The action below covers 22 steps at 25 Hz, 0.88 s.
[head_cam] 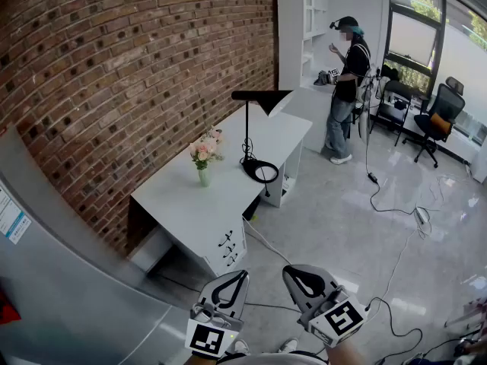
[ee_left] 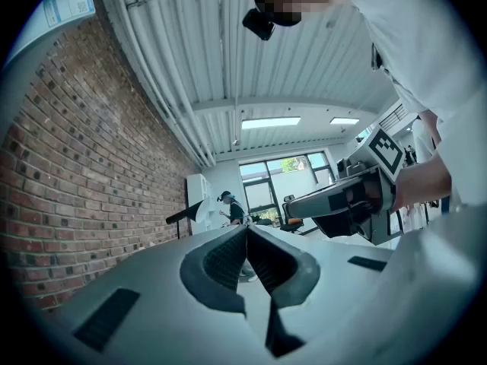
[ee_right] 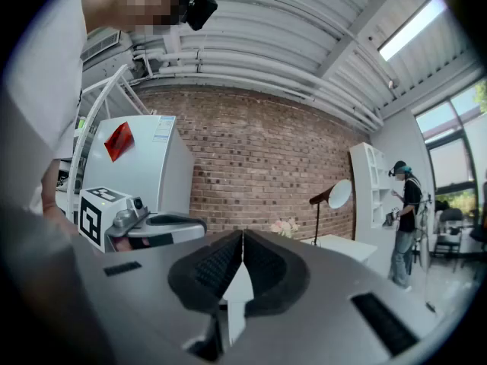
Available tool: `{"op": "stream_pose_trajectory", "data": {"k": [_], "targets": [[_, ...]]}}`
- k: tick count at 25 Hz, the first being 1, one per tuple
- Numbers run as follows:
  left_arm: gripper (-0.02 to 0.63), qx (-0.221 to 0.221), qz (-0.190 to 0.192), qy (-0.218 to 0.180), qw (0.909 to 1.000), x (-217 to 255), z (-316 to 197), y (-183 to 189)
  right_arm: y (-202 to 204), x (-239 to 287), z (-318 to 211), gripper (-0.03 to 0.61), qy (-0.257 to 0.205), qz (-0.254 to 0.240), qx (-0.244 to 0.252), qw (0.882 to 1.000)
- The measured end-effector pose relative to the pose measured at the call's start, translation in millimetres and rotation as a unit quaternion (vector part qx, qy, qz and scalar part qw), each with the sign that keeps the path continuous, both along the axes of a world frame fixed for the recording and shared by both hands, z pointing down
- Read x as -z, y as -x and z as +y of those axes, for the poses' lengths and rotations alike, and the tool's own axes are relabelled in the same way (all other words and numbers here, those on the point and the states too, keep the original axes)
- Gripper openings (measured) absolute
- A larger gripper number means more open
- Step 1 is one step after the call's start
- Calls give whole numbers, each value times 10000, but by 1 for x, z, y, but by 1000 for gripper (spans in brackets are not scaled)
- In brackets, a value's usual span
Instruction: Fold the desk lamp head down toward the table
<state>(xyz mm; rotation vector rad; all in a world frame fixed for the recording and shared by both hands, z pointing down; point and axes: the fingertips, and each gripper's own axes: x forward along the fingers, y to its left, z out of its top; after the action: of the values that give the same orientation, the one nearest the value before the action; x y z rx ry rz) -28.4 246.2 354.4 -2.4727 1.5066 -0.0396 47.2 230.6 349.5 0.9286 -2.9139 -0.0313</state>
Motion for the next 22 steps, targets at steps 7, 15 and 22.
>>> {"op": "stream_pose_trajectory", "data": {"k": [7,15,22], "targets": [[8,-64,100,-5,9999,1,1,0,1,-2,3,21,40,29,-67,10000],[8,-139,231,38,9996,-2,1,-3,-3,-6,3,21,91,73,-228,9997],[8,-203,147,11,9997,-3,4,-3,-3,-5,6,21,77,108,-303,9995]]}}
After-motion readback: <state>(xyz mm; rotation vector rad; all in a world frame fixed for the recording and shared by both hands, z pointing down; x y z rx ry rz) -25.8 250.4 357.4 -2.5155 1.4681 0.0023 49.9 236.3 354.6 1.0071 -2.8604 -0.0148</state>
